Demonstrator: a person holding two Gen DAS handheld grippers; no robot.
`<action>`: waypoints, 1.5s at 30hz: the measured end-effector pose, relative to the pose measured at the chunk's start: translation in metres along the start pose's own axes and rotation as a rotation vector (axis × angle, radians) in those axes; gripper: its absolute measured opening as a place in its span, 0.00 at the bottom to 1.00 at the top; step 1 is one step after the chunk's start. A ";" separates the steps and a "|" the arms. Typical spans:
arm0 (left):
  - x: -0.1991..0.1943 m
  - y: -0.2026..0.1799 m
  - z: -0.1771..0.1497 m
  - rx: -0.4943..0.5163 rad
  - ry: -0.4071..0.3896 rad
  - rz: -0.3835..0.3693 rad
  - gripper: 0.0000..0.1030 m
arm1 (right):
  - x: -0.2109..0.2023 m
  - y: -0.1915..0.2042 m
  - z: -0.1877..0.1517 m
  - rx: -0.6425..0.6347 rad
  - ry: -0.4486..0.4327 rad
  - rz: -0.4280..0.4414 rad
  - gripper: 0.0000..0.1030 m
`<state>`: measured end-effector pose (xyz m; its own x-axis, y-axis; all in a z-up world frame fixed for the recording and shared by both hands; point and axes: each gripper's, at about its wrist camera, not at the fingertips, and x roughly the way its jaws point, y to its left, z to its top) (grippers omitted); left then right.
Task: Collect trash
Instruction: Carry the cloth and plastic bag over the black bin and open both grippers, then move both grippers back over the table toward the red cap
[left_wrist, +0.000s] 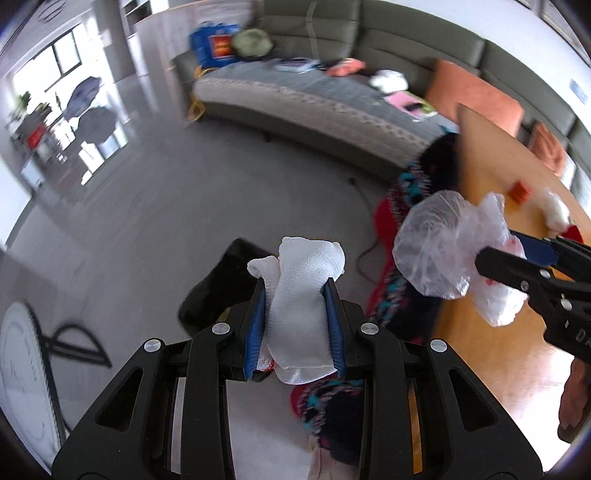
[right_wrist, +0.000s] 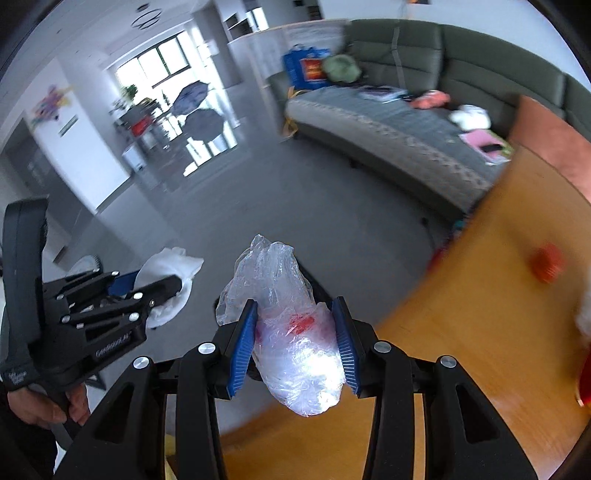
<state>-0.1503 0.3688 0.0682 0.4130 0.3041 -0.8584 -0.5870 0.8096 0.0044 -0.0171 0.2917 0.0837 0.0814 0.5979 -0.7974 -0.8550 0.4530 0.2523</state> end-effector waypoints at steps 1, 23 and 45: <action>0.001 0.010 -0.001 -0.016 0.005 0.011 0.29 | 0.008 0.009 0.006 -0.011 0.010 0.012 0.42; 0.018 0.110 0.000 -0.223 0.025 0.191 0.95 | 0.085 0.084 0.072 -0.112 0.083 0.057 0.65; -0.014 -0.032 0.034 0.004 -0.081 0.044 0.95 | -0.053 -0.044 0.017 0.089 -0.080 -0.112 0.65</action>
<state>-0.1139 0.3553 0.0978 0.4419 0.3790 -0.8131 -0.6032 0.7964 0.0434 0.0253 0.2512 0.1238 0.2174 0.5890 -0.7784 -0.7896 0.5749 0.2145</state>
